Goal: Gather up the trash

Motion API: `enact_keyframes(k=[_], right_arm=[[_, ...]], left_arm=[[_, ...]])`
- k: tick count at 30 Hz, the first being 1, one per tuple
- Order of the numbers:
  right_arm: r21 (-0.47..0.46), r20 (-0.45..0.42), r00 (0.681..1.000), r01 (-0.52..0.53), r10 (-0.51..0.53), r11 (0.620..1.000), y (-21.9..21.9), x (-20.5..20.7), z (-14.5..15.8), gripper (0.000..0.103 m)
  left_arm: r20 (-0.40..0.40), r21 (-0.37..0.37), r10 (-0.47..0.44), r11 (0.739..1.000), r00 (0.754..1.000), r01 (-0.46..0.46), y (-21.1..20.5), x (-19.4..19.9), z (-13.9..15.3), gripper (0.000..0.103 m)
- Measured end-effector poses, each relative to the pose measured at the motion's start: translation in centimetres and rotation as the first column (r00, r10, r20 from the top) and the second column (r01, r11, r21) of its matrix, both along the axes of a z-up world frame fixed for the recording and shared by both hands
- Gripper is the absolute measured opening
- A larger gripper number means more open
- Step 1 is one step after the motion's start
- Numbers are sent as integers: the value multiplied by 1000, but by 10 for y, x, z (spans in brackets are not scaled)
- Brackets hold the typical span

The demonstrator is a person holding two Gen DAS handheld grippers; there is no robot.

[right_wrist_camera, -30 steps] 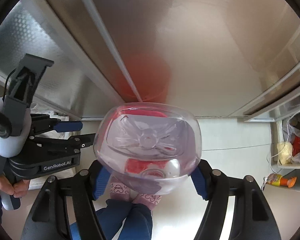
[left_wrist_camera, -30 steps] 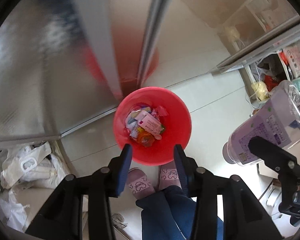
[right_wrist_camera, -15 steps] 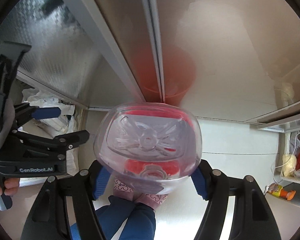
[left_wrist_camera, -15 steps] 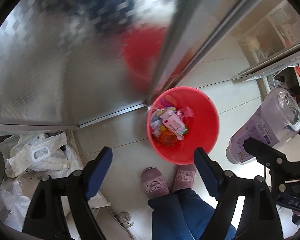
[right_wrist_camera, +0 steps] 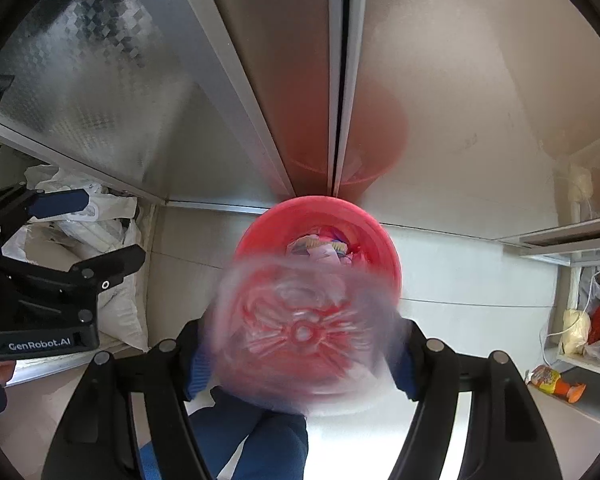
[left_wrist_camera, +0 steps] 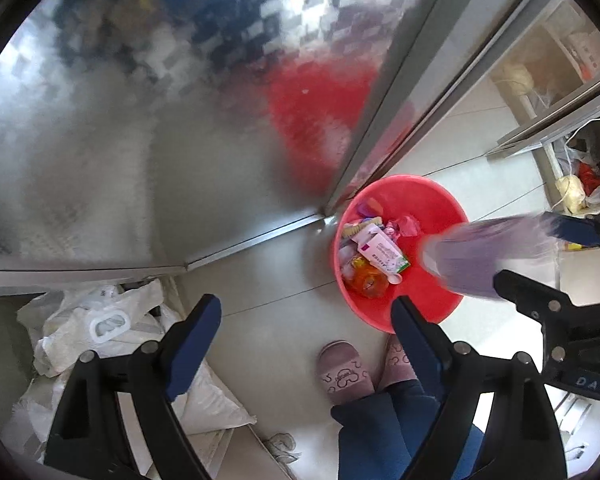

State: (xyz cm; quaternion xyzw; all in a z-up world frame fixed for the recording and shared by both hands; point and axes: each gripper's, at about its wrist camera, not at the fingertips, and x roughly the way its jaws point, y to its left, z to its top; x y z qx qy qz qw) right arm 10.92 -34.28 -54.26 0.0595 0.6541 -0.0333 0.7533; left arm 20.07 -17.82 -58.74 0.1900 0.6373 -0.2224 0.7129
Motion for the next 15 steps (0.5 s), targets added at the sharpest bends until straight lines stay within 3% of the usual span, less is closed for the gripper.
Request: enact_keyframes(k=[6, 15], right_arm=[[-38, 16, 1000, 8, -8, 999, 7, -13, 43, 77], [-70, 132, 991, -21, 30, 997, 40, -36, 209, 77]], left_arm=[[2, -13, 19, 1000, 1000, -19, 7, -7, 43, 86], [35, -106, 116, 988, 993, -111, 41, -34, 208, 86]])
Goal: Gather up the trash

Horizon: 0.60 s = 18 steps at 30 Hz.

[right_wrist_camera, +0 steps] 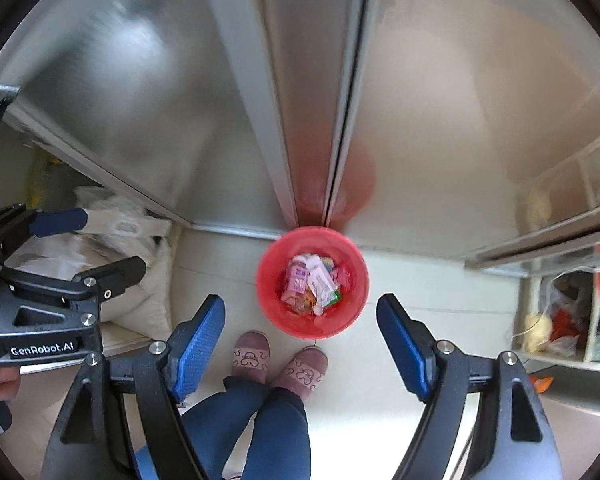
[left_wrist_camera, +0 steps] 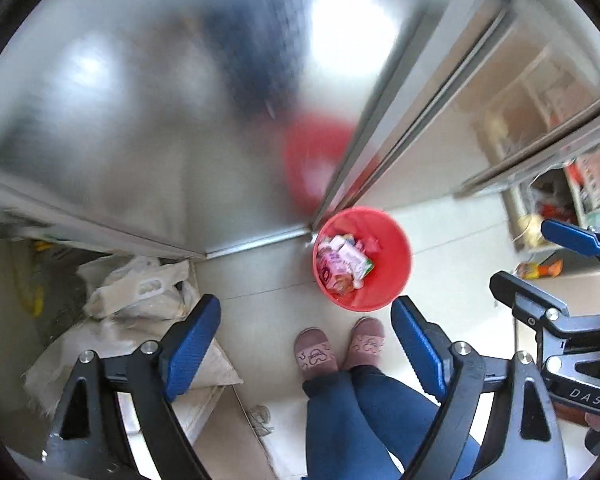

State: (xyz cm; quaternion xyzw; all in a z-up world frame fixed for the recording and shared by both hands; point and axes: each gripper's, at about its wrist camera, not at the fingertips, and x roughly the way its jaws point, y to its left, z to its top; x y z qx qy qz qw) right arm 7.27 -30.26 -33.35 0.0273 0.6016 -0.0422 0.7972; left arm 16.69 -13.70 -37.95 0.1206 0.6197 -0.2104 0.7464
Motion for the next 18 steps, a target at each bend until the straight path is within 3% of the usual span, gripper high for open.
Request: enact_keyframes(k=[5, 9, 12, 15, 18], right_arm=[[-39, 127, 987, -90, 94, 995, 25, -1, 102, 80], [-83, 258, 948, -171, 186, 982, 42, 8, 170, 85], [-84, 341, 907, -231, 246, 969, 52, 13, 210, 93], [-76, 431, 849, -304, 306, 950, 56, 10, 243, 99], [-108, 503, 774, -386, 385, 916, 55, -1, 266, 102]], left_arm=[[134, -24, 57, 998, 989, -54, 26, -8, 108, 86], [255, -52, 151, 988, 955, -142, 48, -9, 178, 87], [343, -70, 237, 971, 909, -227, 62, -16, 220, 89], [447, -63, 334, 937, 830, -343, 69, -30, 256, 90], [487, -103, 430, 892, 760, -439, 74, -52, 283, 92]])
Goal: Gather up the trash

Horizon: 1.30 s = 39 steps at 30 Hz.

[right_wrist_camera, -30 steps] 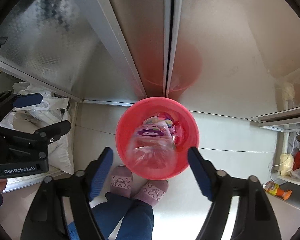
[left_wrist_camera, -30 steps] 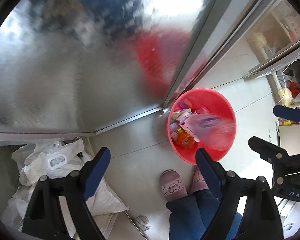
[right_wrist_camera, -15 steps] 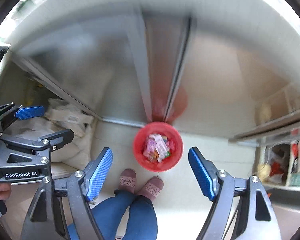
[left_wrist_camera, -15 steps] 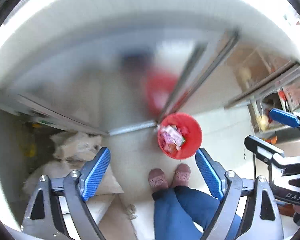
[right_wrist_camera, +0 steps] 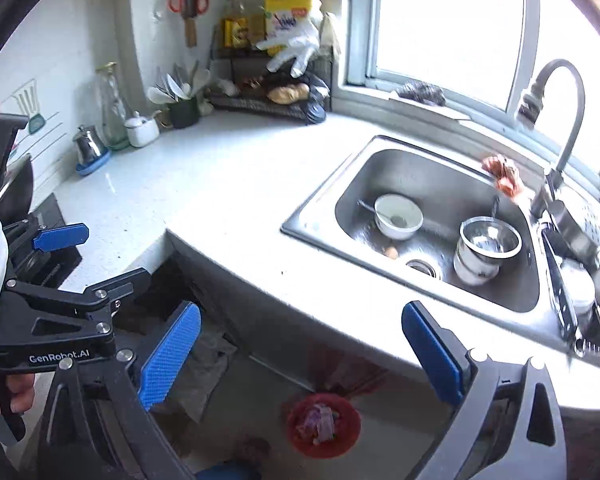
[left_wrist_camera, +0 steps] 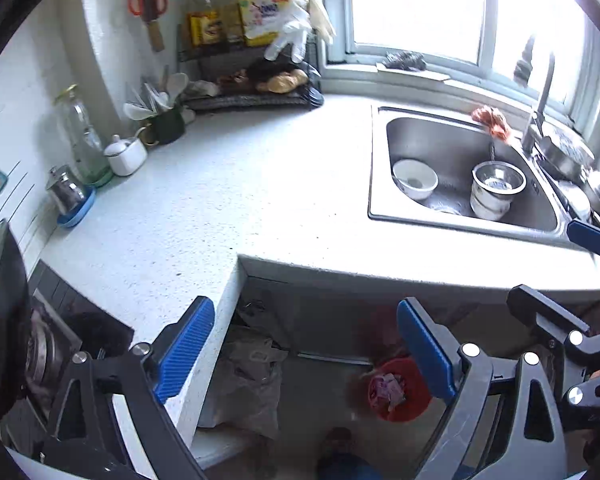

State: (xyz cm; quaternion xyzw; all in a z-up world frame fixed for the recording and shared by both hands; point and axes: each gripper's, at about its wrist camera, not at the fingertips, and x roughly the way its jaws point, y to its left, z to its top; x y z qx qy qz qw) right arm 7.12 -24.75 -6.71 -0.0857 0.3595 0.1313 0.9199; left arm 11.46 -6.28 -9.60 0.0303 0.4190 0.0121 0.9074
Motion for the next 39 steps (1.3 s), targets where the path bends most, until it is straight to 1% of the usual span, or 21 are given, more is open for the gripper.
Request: enact_keyframes(k=[2, 5, 7, 8, 9, 10, 13, 18, 20, 23, 28, 31, 36, 39], right_arm=[[-6, 43, 997, -58, 59, 998, -5, -10, 10, 102], [-11, 95, 989, -115, 115, 993, -19, -26, 23, 102], [0, 131, 979, -156, 155, 988, -33, -43, 36, 102], [1, 151, 974, -171, 169, 985, -36, -49, 41, 102], [-3, 169, 970, -179, 177, 984, -38, -56, 47, 102], [2, 180, 966, -188, 184, 982, -46, -66, 51, 102], [17, 208, 957, -212, 204, 977, -66, -92, 61, 102], [30, 220, 944, -260, 248, 965, -81, -126, 68, 102], [25, 223, 943, -258, 247, 966, -84, -134, 69, 102], [24, 214, 946, -254, 243, 967, -89, -144, 70, 103], [11, 203, 948, -251, 244, 968, -90, -154, 67, 103], [-13, 205, 951, -235, 232, 972, -90, -160, 66, 102], [-14, 199, 952, -235, 233, 972, -87, -169, 63, 103], [-8, 187, 954, -237, 235, 971, -88, -178, 59, 102]], left_arm=[[44, 7, 73, 997, 996, -73, -2, -21, 18, 93], [113, 1, 187, 982, 976, -189, -12, -56, 41, 97], [165, -17, 261, 965, 951, -262, -23, -85, 59, 100], [189, -30, 283, 959, 940, -282, -31, -98, 67, 102], [208, -43, 305, 952, 929, -303, -40, -114, 75, 102], [220, -50, 311, 950, 925, -308, -50, -128, 84, 102], [261, -27, 344, 937, 902, -349, -78, -170, 101, 102], [282, -12, 391, 914, 876, -405, -110, -222, 118, 102], [287, -7, 402, 908, 869, -418, -120, -239, 120, 102], [279, 4, 414, 902, 867, -432, -130, -255, 119, 102], [252, -16, 441, 892, 861, -452, -137, -274, 115, 102], [230, -29, 448, 890, 864, -454, -138, -282, 109, 102], [208, -41, 463, 884, 862, -465, -142, -297, 102, 102], [188, -50, 462, 886, 867, -462, -141, -305, 98, 102]])
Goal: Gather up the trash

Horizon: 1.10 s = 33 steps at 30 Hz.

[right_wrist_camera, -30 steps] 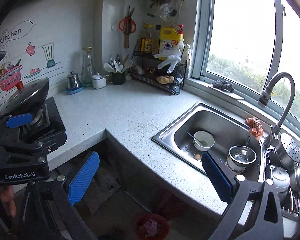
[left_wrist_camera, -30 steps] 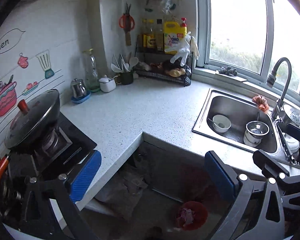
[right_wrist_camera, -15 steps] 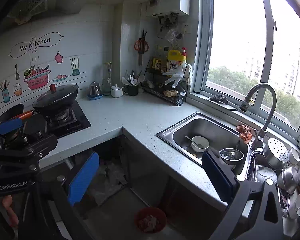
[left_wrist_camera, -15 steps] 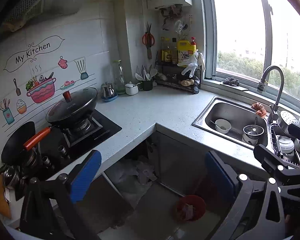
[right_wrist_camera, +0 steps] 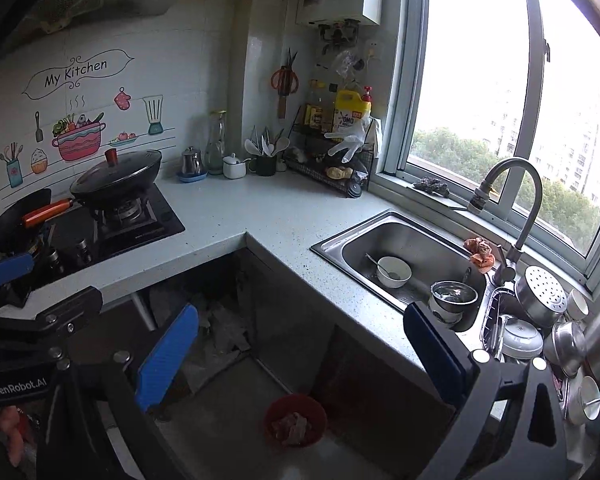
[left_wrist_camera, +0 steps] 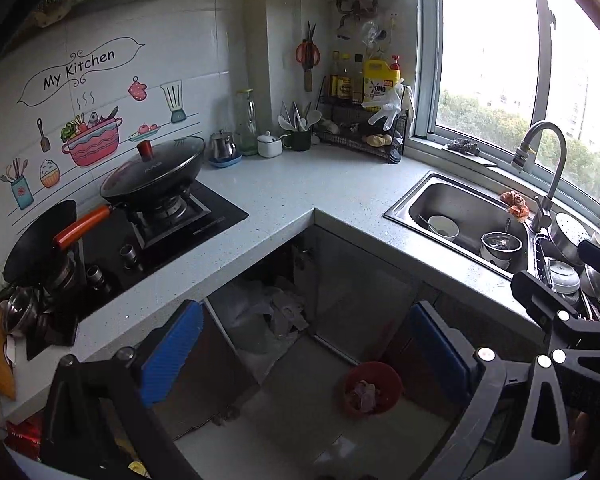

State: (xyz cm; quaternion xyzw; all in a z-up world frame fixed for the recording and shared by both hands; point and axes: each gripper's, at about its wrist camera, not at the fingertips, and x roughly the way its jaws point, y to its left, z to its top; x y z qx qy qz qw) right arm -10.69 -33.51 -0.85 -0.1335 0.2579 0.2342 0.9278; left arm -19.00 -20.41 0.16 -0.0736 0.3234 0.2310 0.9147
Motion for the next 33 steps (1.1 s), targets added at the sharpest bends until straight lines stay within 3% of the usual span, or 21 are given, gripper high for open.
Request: enact_keyframes(k=[33], right_arm=[[14, -24, 1000, 14, -14, 1000, -2, -26, -5, 102]], left_arm=[[-10, 1, -30, 1000, 999, 30, -15, -29, -4, 102]])
